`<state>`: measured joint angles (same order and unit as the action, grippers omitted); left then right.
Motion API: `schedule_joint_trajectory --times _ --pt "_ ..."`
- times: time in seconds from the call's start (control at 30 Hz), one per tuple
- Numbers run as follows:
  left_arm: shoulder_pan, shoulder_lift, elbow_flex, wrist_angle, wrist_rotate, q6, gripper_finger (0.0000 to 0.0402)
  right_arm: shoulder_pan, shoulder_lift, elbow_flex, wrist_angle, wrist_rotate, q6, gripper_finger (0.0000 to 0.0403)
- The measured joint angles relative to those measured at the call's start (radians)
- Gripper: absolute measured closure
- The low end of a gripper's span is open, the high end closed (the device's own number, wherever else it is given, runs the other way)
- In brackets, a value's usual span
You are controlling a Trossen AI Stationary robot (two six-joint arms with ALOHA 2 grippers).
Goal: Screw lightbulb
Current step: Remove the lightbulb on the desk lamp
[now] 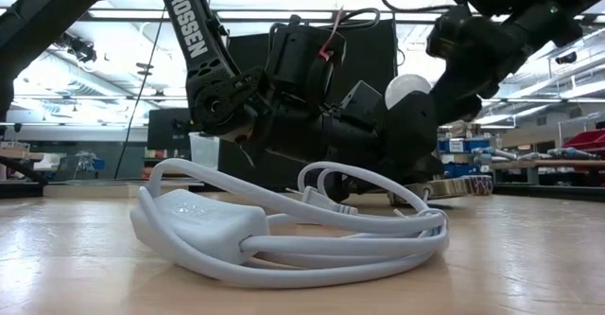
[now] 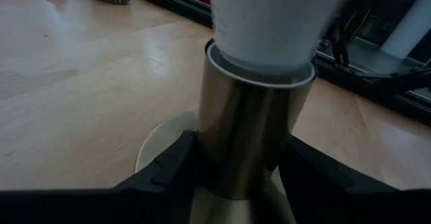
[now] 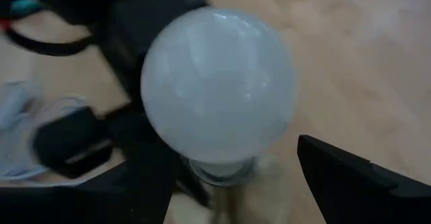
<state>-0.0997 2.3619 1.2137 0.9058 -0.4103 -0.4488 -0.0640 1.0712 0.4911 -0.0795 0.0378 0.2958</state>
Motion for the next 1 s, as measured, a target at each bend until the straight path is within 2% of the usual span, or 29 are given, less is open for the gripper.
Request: schedule_joint_trajectory --times 0.23,0.4,0.47,0.63,0.77,0.87,1.0 --pt "0.000 -0.001 0.001 0.008 -0.012 -0.026 0.0213 -0.059 -0.110 0.000 -0.124 0.075 -0.006 0.0095" --pt "-0.002 0.000 0.000 0.000 -0.006 0.000 0.0213 -0.066 -0.204 0.000 -0.340 0.270 0.019 0.0095" --pt "-0.002 0.000 0.000 0.000 -0.005 0.000 0.0213 -0.068 -0.220 0.000 -0.377 0.277 0.036 0.0095" --pt "-0.002 0.000 0.000 -0.004 -0.005 0.003 0.0213 -0.068 -0.186 0.000 -0.283 -0.003 0.015 0.0095" --pt "-0.002 0.000 0.000 -0.004 -0.004 0.004 0.0213 -0.070 -0.105 0.010 -0.238 -0.147 0.074 0.0095" --pt "-0.002 0.000 0.000 -0.004 -0.004 0.004 0.0213 -0.061 -0.035 0.061 -0.260 -0.190 0.071 0.0094" --pt "-0.002 0.000 0.000 -0.006 -0.004 0.024 0.0213 -0.044 0.072 0.155 -0.313 -0.183 0.016 0.0086"
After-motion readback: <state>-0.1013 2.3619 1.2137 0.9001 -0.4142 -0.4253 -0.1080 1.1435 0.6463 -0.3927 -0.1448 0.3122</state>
